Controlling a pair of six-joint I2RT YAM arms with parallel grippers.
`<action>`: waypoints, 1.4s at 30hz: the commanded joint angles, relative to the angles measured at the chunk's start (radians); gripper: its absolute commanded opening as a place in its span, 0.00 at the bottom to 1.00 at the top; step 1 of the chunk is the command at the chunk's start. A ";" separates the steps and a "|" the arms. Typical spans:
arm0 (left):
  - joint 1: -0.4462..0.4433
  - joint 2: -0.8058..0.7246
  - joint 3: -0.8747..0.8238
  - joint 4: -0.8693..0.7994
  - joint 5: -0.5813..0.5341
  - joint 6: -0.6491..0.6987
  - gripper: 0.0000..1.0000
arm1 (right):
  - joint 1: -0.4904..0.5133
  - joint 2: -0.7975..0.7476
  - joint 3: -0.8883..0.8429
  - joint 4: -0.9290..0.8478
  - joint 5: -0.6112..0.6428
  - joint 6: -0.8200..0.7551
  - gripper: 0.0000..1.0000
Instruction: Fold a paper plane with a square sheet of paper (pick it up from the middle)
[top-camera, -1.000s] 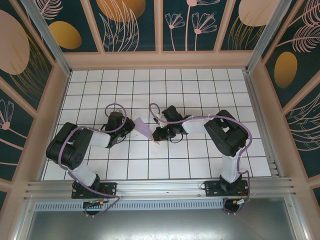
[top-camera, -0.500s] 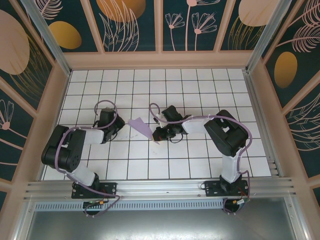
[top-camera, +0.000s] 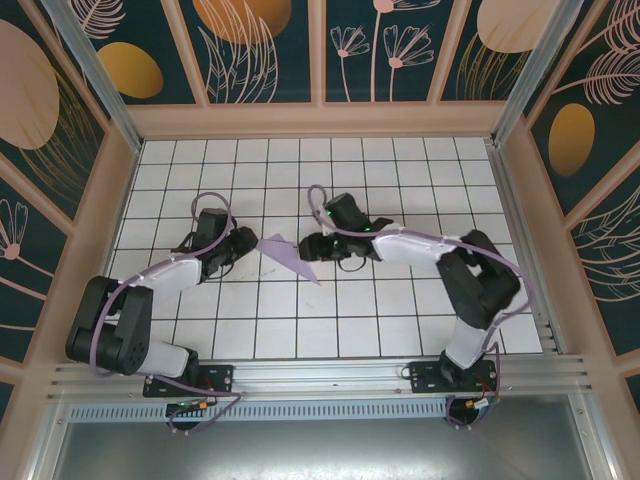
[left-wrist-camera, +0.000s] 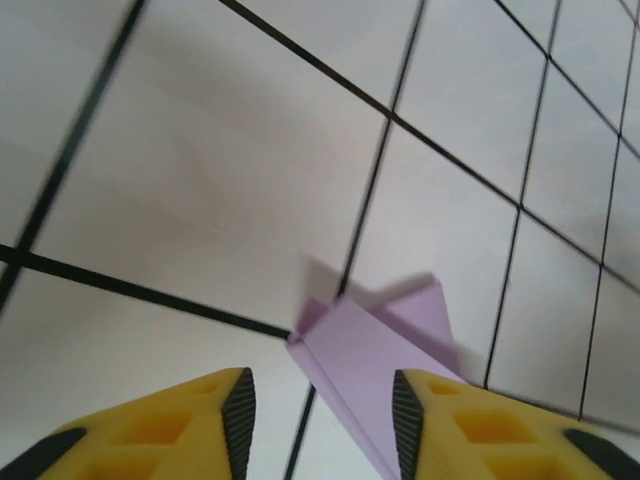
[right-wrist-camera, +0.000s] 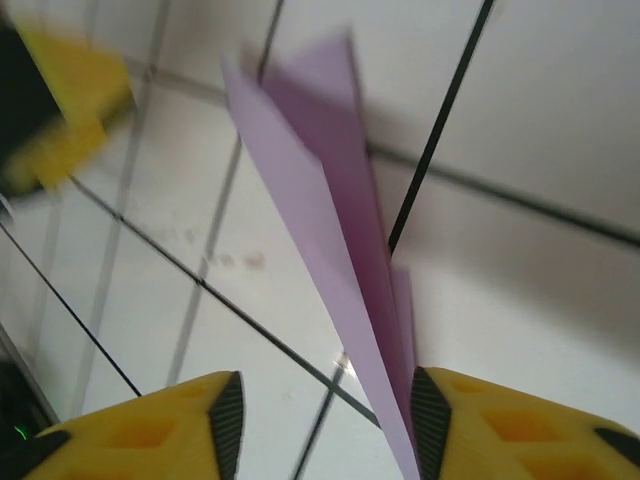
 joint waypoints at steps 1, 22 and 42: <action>-0.038 -0.037 0.042 -0.132 0.028 0.020 0.51 | -0.085 -0.097 -0.046 -0.003 0.102 0.068 0.58; -0.413 0.286 0.467 -0.483 -0.380 -0.160 0.97 | -0.277 -0.089 -0.243 0.100 0.297 -0.013 0.94; -0.490 0.277 0.397 -0.511 -0.434 -0.429 0.52 | -0.275 -0.043 -0.222 0.076 0.271 -0.005 0.91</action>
